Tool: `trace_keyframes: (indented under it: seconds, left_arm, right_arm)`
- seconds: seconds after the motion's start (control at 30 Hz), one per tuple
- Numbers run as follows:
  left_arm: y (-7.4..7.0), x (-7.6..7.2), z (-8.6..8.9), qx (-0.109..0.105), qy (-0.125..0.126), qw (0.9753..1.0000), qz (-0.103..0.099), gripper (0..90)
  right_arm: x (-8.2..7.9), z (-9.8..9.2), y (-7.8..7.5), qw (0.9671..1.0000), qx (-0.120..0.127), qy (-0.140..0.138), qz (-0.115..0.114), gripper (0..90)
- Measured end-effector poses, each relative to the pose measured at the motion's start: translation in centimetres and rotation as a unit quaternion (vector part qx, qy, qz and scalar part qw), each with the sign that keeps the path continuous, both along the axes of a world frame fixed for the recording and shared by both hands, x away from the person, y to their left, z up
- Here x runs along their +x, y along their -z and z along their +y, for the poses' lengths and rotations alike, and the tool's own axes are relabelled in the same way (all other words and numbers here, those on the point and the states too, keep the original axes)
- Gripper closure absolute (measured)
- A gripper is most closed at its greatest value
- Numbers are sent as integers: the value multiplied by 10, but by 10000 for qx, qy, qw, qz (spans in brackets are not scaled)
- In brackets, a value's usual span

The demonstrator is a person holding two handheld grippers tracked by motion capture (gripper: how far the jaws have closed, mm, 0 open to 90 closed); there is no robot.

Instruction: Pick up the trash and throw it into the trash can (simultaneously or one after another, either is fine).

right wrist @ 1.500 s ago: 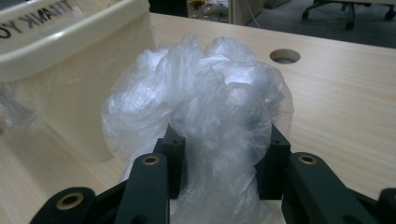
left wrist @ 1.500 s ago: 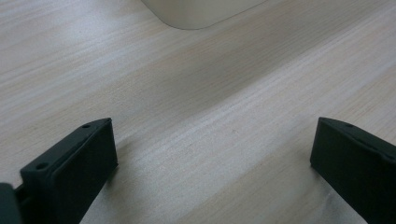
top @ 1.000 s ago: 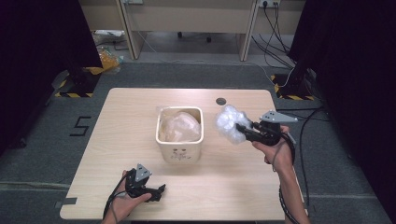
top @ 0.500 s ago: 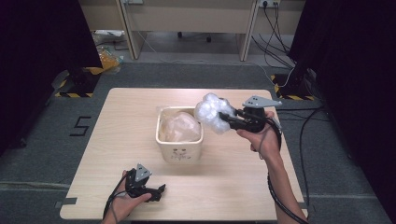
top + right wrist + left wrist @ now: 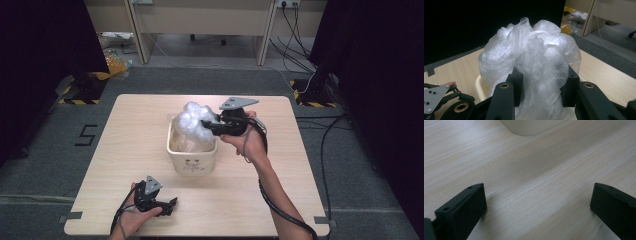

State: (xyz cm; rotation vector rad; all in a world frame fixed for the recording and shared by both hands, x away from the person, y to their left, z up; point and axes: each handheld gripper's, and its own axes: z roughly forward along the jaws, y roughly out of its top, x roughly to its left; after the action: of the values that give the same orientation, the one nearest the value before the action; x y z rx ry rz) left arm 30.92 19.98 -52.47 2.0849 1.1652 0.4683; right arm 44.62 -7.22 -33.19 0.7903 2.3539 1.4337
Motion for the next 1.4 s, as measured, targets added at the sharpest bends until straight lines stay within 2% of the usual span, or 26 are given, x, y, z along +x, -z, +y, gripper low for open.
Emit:
trace_keyframes:
  seconds: [0.1, 0.23, 0.33, 0.47, 0.63, 0.67, 0.83, 0.9, 0.97, 1.03, 1.13, 1.27, 1.4]
  left_arm:
    - [0, 0, 0, 0, 1, 10000, 1, 0]
    - [0, 0, 0, 1, 1, 10000, -1, 0]
    - [0, 0, 0, 2, 2, 10000, 3, 0]
    - [0, 0, 0, 2, 3, 10000, 1, 0]
    - [0, 0, 0, 1, 3, 10000, 6, 0]
    - [0, 0, 0, 2, 3, 10000, 5, 0]
    - [0, 0, 0, 7, 8, 10000, 13, 0]
    - [0, 0, 0, 12, 13, 10000, 20, 0]
    - [0, 0, 0, 14, 11, 10000, 15, 0]
    - [0, 0, 0, 4, 5, 10000, 1, 0]
    - [0, 0, 0, 6, 7, 10000, 2, 0]
    - [0, 0, 0, 6, 6, 10000, 1, 0]
    - [0, 0, 0, 6, 5, 10000, 2, 0]
  right_arm:
    - [2, 13, 8, 9999, -95, -83, 99, 639]
    - [7, 29, 27, 9987, -289, -233, 335, 638]
    - [12, 35, 40, 9971, -438, -305, 546, 639]
    - [18, 38, 49, 9949, -618, -281, 741, 640]
    - [19, 42, 55, 9921, -902, -361, 792, 645]
    - [18, 44, 56, 9905, -1016, -418, 823, 645]
    - [18, 53, 57, 9862, -1383, -531, 742, 638]
    - [20, 53, 57, 9865, -1287, -514, 869, 617]
    - [21, 51, 56, 9870, -1203, -519, 930, 558]
    - [20, 47, 53, 9896, -1036, -470, 885, 495]
    - [17, 38, 42, 9940, -659, -415, 768, 428]
    - [11, 21, 24, 9971, -373, -346, 562, 439]
    - [6, 5, 13, 9984, -257, -275, 432, 443]
